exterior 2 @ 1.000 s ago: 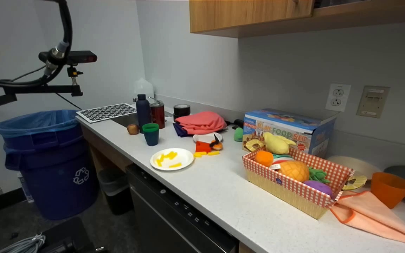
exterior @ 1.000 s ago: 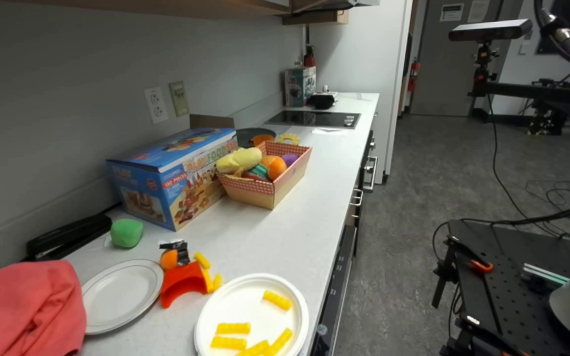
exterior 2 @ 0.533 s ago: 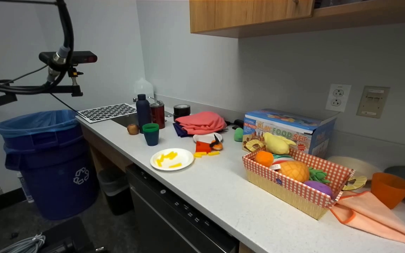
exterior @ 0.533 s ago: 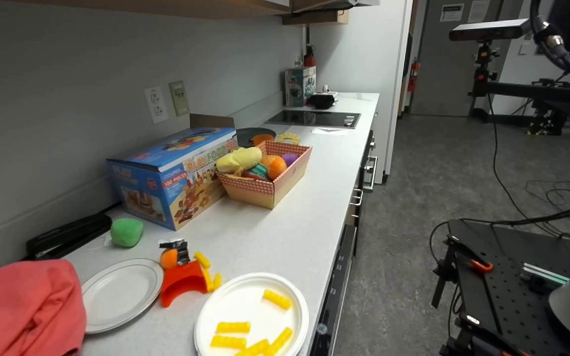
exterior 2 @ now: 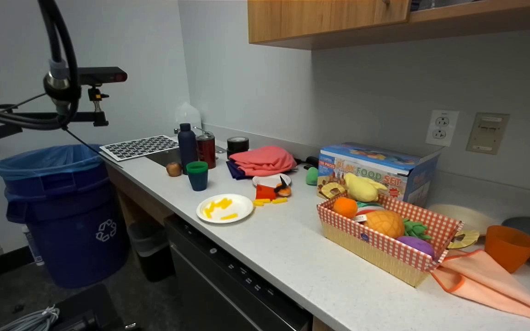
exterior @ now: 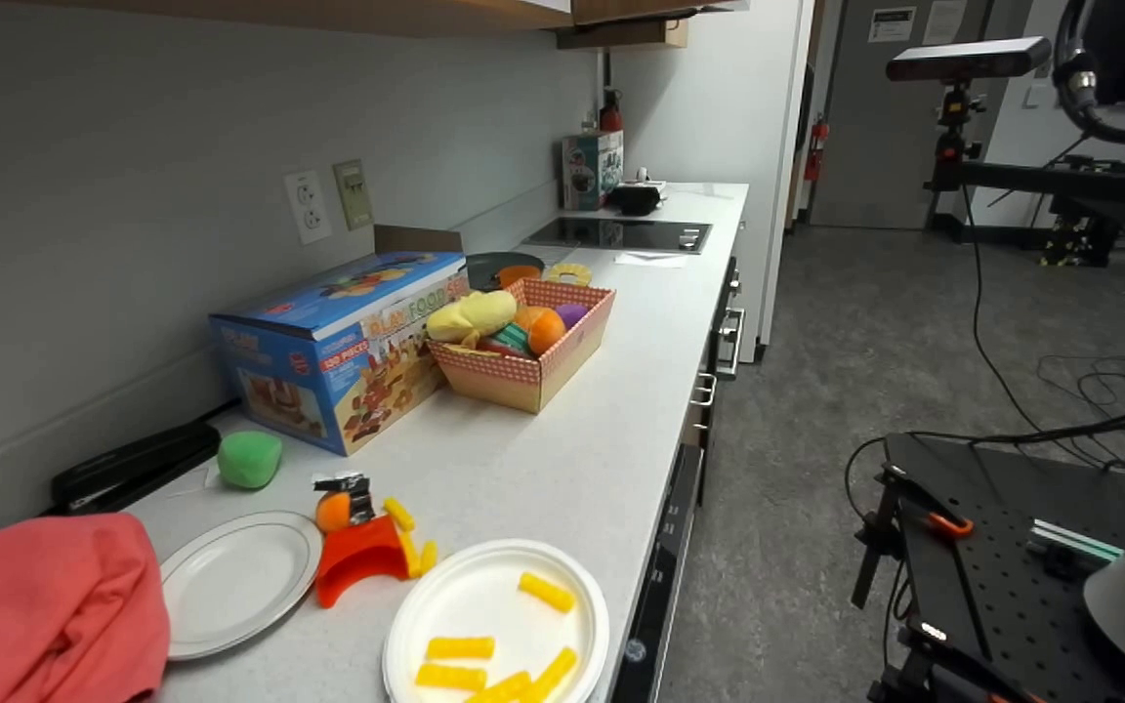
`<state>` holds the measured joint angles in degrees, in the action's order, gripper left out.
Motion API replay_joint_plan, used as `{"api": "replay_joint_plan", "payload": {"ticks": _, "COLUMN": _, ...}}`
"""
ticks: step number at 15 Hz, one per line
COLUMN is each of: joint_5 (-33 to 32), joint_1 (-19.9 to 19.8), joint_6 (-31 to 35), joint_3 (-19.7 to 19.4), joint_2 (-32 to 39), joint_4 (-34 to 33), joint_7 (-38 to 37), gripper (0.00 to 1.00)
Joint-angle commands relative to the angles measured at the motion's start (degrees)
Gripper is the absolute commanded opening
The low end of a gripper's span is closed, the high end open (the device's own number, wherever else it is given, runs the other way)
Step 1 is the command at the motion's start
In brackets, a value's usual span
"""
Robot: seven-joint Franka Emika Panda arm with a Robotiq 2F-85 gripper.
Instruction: Open the right door of the top cabinet.
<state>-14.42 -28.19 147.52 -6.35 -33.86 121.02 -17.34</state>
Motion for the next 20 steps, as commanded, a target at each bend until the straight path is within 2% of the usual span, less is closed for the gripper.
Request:
{"api": "replay_joint_plan", "payload": {"ticks": 1, "joint_5": -3.03, "joint_1": -5.39, "joint_6": 2.54, "joint_3": 0.27, "joint_2": 1.30, "joint_4": -0.88, "joint_7": -4.80, "gripper": 1.00}}
{"api": "replay_joint_plan", "payload": {"ticks": 8, "joint_5": -5.69, "joint_1": -16.22, "joint_6": 9.39, "joint_3": 3.87, "joint_2": 6.23, "joint_4": -1.76, "joint_7": -15.67, "gripper": 1.00}}
{"api": "replay_joint_plan", "payload": {"ticks": 9, "joint_5": -3.59, "joint_1": -13.60, "joint_6": 7.64, "joint_3": 2.54, "joint_2": 4.17, "joint_4": -0.12, "joint_7": -11.25, "gripper": 1.00}}
{"api": "replay_joint_plan", "payload": {"ticks": 11, "joint_5": -3.57, "joint_1": -15.37, "joint_6": 8.79, "joint_3": 3.31, "joint_2": 5.25, "joint_4": -0.25, "joint_7": -12.74, "gripper": 1.00}}
{"api": "replay_joint_plan", "payload": {"ticks": 19, "joint_5": -3.64, "joint_1": -15.57, "joint_6": 8.90, "joint_3": 3.58, "joint_2": 5.60, "joint_4": -0.68, "joint_7": -13.44, "gripper": 1.00}}
{"api": "replay_joint_plan", "payload": {"ticks": 20, "joint_5": -4.28, "joint_1": -16.86, "joint_6": 9.10, "joint_3": 4.51, "joint_2": 6.99, "joint_4": -1.83, "joint_7": -15.31, "gripper": 1.00}}
